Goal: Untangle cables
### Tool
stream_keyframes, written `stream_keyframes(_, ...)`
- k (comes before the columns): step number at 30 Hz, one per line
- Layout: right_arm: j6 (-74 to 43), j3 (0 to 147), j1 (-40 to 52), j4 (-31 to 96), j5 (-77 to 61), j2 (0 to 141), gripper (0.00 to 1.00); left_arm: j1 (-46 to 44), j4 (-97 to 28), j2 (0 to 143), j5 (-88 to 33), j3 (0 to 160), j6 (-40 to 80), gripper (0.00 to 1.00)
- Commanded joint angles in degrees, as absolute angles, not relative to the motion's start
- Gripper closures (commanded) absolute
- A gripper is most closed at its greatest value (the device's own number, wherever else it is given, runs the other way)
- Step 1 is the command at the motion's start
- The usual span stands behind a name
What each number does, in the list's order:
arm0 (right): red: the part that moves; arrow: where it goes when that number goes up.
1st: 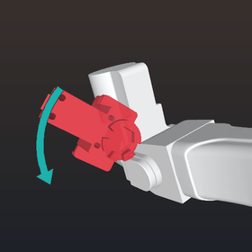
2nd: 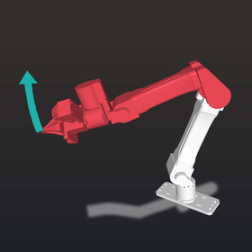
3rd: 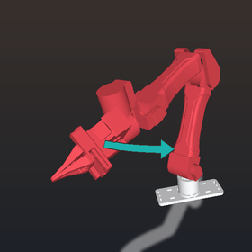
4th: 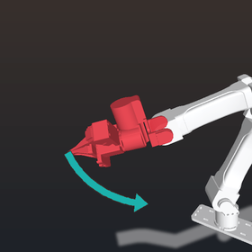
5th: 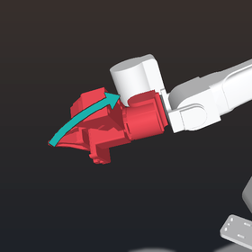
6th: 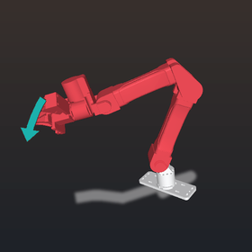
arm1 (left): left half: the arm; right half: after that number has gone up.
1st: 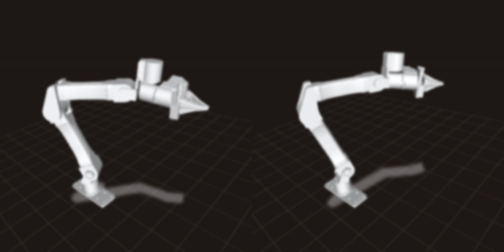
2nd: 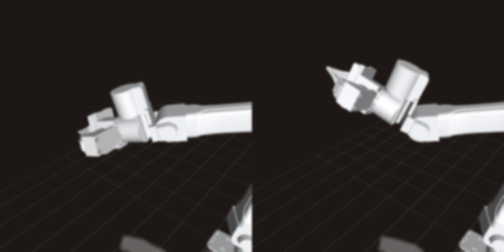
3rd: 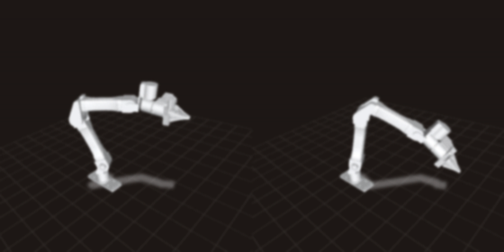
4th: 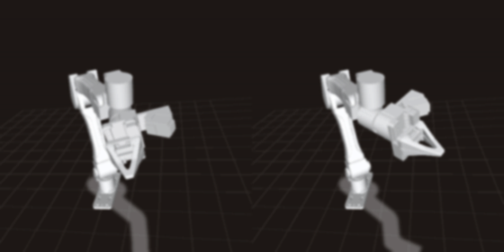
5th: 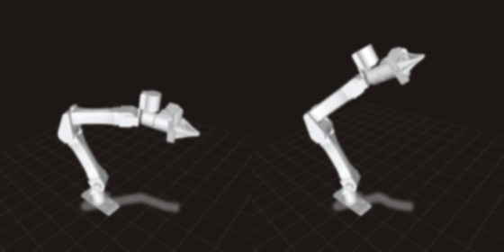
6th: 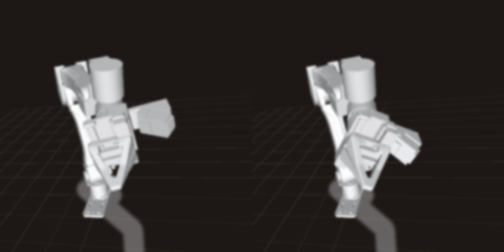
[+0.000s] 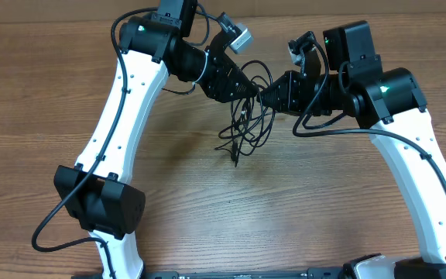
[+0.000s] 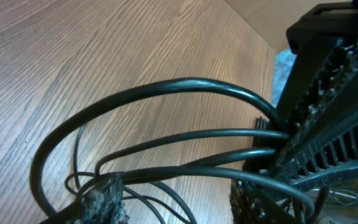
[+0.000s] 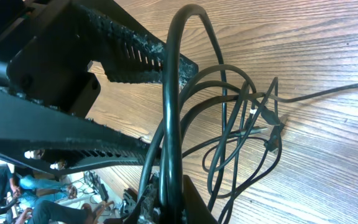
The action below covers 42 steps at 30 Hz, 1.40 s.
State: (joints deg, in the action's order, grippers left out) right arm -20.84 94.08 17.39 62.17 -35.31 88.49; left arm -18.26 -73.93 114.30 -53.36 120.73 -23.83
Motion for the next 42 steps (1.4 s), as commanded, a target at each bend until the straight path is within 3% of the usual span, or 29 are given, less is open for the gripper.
stream_keyframes(1, -21.0, 95.0, 17.6, 61.8, -35.2, 88.1, 0.96, -19.3, -73.5, 114.8, -54.2, 121.0, -25.5, 0.44)
stream_keyframes(14, -23.4, 94.3, 19.0, 64.7, -27.0, 88.6, 0.96, -18.4, -71.9, 114.7, -26.9, 121.0, -5.4, 0.44)
stream_keyframes(21, -27.6, 94.1, 19.9, 68.3, -13.0, 89.4, 0.96, -14.5, -72.0, 112.4, -27.0, 121.0, -2.4, 0.47)
stream_keyframes(28, -29.0, 94.1, 20.7, 70.9, -2.3, 91.7, 0.96, -9.8, -72.6, 106.4, -27.0, 121.0, -2.3, 0.4)
stream_keyframes(38, -37.0, 94.1, 31.8, 69.4, 11.4, 103.0, 0.96, -8.5, -74.4, 105.3, -26.3, 121.0, -2.8, 0.41)
stream_keyframes(40, -34.3, 94.1, 33.5, 68.0, 8.6, 103.8, 0.93, -8.5, -74.5, 105.3, -26.3, 121.0, -2.8, 0.39)
stream_keyframes(41, -32.7, 94.1, 34.2, 67.1, 6.3, 103.8, 0.87, -8.5, -74.5, 105.3, -26.3, 121.0, -2.8, 0.39)
stream_keyframes(42, -31.5, 94.3, 34.7, 66.1, 3.5, 103.6, 0.76, -8.5, -74.6, 105.3, -26.3, 121.0, -2.8, 0.38)
